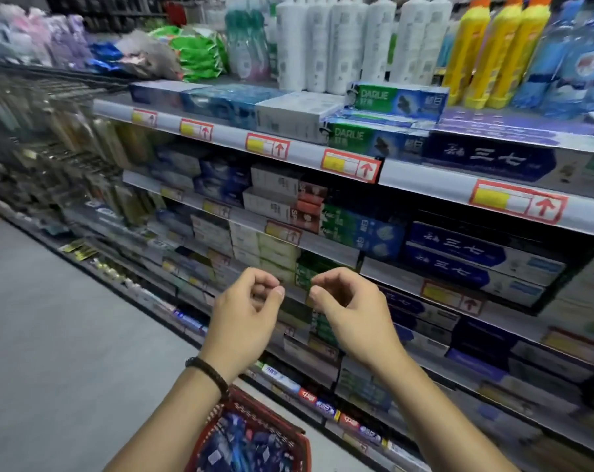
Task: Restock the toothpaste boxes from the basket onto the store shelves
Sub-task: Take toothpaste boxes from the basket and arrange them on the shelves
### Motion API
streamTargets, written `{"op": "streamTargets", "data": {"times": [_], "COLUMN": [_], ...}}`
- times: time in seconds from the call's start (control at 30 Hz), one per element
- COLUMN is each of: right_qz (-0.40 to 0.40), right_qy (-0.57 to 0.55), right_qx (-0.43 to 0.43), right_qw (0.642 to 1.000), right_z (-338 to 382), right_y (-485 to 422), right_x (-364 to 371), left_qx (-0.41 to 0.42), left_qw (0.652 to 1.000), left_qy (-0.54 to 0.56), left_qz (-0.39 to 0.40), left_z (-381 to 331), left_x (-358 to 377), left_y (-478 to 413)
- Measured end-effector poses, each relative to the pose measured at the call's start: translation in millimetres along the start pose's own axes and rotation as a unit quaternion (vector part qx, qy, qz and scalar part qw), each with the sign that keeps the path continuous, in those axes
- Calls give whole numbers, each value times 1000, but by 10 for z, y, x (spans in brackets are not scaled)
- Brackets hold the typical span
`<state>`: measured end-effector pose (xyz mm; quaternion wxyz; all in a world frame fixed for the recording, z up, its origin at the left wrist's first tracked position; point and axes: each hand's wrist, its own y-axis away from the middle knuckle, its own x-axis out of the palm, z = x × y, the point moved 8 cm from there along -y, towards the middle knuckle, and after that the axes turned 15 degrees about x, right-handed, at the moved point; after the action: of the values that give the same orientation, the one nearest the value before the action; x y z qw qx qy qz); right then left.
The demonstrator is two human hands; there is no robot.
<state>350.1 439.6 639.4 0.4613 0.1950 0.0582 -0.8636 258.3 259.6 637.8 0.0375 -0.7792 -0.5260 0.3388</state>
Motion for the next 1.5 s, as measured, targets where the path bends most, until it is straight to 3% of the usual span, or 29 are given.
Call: {"op": "streamTargets", "data": {"times": [0.3,0.77,1.17,1.5], "right_qz": [94,147,195,209], "right_qy": [-4,2,-4,-6], "right_qx": [-4,101,164,232], "right_qw": [996,984,967,950], "right_z": [-293,-968,-1981,-3376], "right_y": [-246,-133,-66,-66], "right_x": [611,1779,2763,3308], "left_qx": [-81,-168,-245,-302], "left_qw": [995,985,969,953], "left_qy": [-24,-17,0,-4], "left_qz": [-47,-22,-42,-32], "left_z": [541,1743,2901,3893], "left_x": [-39,-363,-217,338], "left_y": [327,805,1449,2389]}}
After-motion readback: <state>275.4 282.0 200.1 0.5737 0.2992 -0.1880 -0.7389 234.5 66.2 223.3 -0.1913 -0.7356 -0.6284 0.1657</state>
